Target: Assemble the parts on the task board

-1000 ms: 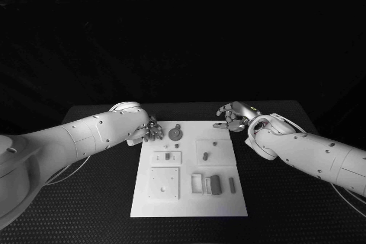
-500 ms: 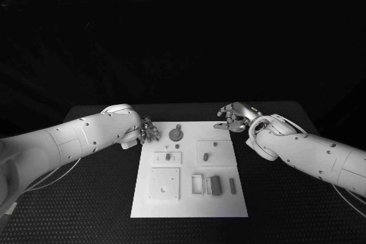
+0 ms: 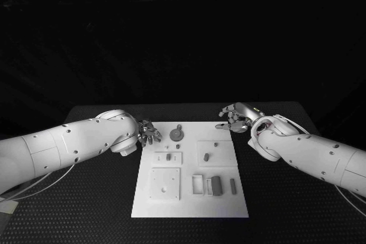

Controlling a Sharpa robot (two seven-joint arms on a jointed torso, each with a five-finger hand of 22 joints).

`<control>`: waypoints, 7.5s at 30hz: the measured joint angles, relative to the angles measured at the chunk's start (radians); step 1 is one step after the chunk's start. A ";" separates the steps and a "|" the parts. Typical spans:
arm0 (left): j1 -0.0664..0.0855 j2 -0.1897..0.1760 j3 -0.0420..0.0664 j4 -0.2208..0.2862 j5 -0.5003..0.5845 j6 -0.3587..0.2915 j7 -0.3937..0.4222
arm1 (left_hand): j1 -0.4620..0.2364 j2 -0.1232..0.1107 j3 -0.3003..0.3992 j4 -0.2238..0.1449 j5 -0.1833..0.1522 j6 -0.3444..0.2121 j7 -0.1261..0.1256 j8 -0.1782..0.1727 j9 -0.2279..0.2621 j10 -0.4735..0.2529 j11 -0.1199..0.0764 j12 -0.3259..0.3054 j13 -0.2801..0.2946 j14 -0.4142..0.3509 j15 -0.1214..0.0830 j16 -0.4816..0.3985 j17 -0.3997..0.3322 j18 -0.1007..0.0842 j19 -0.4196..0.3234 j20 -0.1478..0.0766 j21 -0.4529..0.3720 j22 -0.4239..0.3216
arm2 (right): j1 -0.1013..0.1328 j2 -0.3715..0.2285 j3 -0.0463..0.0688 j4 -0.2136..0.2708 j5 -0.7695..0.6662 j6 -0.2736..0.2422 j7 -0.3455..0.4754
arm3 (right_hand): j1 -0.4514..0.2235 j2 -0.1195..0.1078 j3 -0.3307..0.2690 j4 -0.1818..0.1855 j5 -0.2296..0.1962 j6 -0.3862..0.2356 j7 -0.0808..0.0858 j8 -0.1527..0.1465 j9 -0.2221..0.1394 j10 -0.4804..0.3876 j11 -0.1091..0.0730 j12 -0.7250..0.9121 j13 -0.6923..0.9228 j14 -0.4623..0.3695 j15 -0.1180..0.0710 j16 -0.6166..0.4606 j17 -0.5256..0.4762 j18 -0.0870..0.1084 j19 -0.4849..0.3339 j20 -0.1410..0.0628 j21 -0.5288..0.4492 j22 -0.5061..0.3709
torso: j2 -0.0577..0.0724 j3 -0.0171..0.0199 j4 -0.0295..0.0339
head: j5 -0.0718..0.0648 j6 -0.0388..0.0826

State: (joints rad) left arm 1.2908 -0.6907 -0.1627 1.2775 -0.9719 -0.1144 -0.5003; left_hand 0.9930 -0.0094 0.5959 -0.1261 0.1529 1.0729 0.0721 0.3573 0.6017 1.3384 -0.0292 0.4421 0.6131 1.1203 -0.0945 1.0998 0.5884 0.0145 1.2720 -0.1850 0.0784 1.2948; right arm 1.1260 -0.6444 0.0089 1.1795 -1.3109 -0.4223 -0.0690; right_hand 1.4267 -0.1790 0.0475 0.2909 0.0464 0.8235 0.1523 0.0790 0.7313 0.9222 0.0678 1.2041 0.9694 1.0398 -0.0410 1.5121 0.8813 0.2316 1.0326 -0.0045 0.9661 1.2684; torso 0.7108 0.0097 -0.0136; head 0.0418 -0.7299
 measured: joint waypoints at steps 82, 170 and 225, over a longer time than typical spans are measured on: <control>-0.034 -0.028 -0.074 0.104 -0.110 -0.008 -0.048 | -0.017 -0.025 0.025 0.003 0.034 0.008 -0.001 0.006 0.003 0.009 -0.008 0.006 0.000 0.011 0.003 0.003 0.000 0.000 0.011 0.000 0.000 0.013 | 0.000 -0.009 0.000 0.006 0.002 0.004 -0.003 | -0.004 -0.004 0.005 0.000 0.000 -0.002 0.002 0.000 0.001 0.000 0.000 0.004 -0.002 -0.003 0.003 0.004 -0.001 0.000 -0.001 0.001 0.000 0.000 | 0.002 0.0000 -0.0022 | 0.012 -0.014; -0.047 -0.032 -0.073 0.097 -0.143 -0.010 -0.037 | -0.092 -0.129 -0.028 0.074 0.059 0.013 -0.006 0.018 -0.005 0.011 -0.007 0.013 0.002 0.013 -0.009 0.011 -0.006 0.000 0.022 -0.012 -0.004 0.013 | -0.003 -0.012 0.000 0.005 0.006 0.008 -0.002 | -0.012 -0.004 0.011 0.000 0.000 -0.005 0.001 -0.004 0.002 -0.004 0.004 0.007 -0.006 -0.003 0.003 0.004 -0.004 0.000 -0.007 -0.001 0.000 0.000 | 0.002 -0.0012 -0.0022 | 0.015 -0.016; -0.050 -0.065 -0.067 0.099 -0.029 -0.029 0.002 | -0.135 -0.130 -0.154 0.059 0.102 -0.004 0.000 0.010 -0.012 0.007 -0.003 0.023 0.005 0.008 -0.013 0.018 -0.008 0.000 0.022 -0.012 -0.008 0.013 | -0.005 -0.009 0.000 0.002 0.007 0.009 -0.003 | -0.012 -0.004 0.016 0.000 0.000 -0.007 0.004 -0.004 0.002 -0.004 0.004 0.007 -0.007 -0.003 0.003 0.004 -0.005 0.000 -0.004 0.000 0.000 0.000 | 0.002 -0.0014 -0.0023 | 0.010 -0.012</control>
State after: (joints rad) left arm 1.2405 -0.7558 -0.2301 1.3760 -1.0012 -0.1430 -0.4978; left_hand 0.8583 -0.1389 0.4424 -0.0671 0.2547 1.0687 0.0719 0.3678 0.5901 1.3450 -0.0320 0.4655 0.6185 1.1288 -0.1072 1.1182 0.5799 0.0147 1.2935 -0.1965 0.0705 1.3079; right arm 1.1210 -0.6533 0.0089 1.1820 -1.3041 -0.4135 -0.0716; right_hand 1.4150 -0.1829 0.0640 0.2909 0.0464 0.8169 0.1559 0.0754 0.7338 0.9186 0.0713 1.2110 0.9621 1.0363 -0.0376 1.5161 0.8760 0.2314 1.0289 -0.0049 0.9661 1.2685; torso 0.7123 0.0082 -0.0159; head 0.0518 -0.7423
